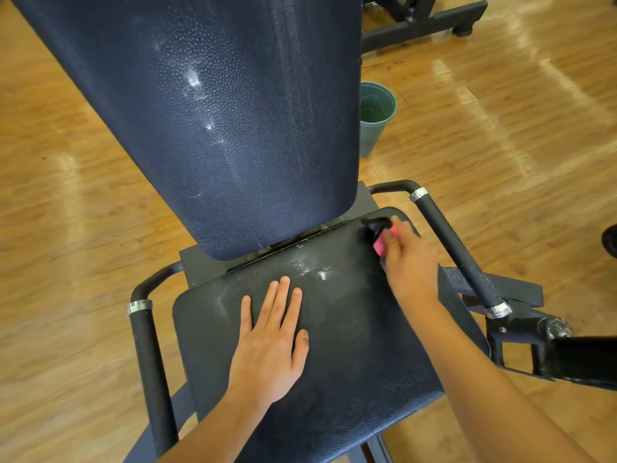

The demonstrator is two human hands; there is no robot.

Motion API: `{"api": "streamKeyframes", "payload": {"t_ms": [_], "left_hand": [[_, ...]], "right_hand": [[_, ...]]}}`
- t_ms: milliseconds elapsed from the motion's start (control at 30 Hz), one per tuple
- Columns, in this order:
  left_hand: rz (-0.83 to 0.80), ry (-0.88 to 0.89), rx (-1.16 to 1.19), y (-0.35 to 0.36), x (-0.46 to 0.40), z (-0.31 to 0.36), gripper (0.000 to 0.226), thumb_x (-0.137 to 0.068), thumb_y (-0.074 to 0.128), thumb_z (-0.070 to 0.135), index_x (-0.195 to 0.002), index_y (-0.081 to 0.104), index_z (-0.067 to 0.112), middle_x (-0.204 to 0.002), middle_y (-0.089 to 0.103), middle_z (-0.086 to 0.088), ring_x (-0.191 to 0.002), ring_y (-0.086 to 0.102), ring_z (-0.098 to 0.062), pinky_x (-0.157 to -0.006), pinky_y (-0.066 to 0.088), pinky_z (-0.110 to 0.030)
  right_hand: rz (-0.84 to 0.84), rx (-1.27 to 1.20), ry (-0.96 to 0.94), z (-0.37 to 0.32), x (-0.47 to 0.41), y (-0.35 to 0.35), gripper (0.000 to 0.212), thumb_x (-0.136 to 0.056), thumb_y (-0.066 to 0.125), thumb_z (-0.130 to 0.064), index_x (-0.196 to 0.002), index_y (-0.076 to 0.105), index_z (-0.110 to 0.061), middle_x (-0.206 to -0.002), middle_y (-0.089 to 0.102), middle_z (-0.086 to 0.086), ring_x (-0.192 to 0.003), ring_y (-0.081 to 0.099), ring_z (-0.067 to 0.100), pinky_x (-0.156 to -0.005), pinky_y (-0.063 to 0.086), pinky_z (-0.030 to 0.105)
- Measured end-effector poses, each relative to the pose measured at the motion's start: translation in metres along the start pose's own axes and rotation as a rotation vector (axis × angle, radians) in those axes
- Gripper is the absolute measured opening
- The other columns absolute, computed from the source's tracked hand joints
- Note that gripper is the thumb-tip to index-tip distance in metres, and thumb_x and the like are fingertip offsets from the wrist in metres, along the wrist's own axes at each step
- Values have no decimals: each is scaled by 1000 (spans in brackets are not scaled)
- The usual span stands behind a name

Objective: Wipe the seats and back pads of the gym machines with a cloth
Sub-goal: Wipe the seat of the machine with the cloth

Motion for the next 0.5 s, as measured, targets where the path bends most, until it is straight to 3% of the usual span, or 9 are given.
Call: {"api": "streamKeyframes", "payload": {"t_ms": [67, 200, 300, 400, 500], "left_hand": [[-3, -2, 3, -1, 0, 0, 64, -102, 32, 40, -159, 35, 12, -170, 19, -9, -157, 18, -25, -121, 22, -62], [1, -5, 11, -1, -1, 0, 64, -101, 33, 40, -158, 37, 11, -170, 21, -9, -157, 20, -25, -121, 22, -62], [8, -6, 16, 0, 0, 0, 64, -101, 34, 40, -158, 37, 11, -170, 20, -9, -157, 20, -24, -121, 21, -62], [3, -6, 14, 0, -1, 0, 64, -101, 33, 40, -158, 36, 11, -170, 20, -9, -157, 20, -24, -121, 22, -63], [2, -2, 15, 0, 0, 0, 64, -102, 33, 40, -158, 36, 10, -170, 21, -10, -157, 20, -25, -120, 24, -64]], "right_hand": [[-8, 114, 61, -9, 4, 7, 26, -100, 47, -13, -124, 56, -9, -115, 59, 18, -97, 59, 41, -80, 51, 49], [-56, 260, -162, -35, 49, 37, 32, -80, 75, -6, -110, 65, -7, -107, 59, 12, -92, 60, 33, -68, 57, 47], [-119, 179, -287, -37, 64, 36, 27, -88, 67, -10, -115, 65, -8, -112, 62, 11, -96, 63, 33, -74, 58, 46], [-148, -9, -110, -28, 44, 12, 18, -97, 51, -14, -109, 65, -14, -99, 66, 11, -85, 64, 34, -72, 53, 44], [117, -281, 225, -15, 5, -10, 32, -99, 47, -18, -69, 60, -16, -65, 58, 1, -67, 56, 27, -68, 45, 38]]}}
Point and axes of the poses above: each hand's wrist, its own x-axis away from the middle knuckle, its own y-axis out of the palm, z = x × y, the point moved 3 cm from there along -x, towards the middle knuckle
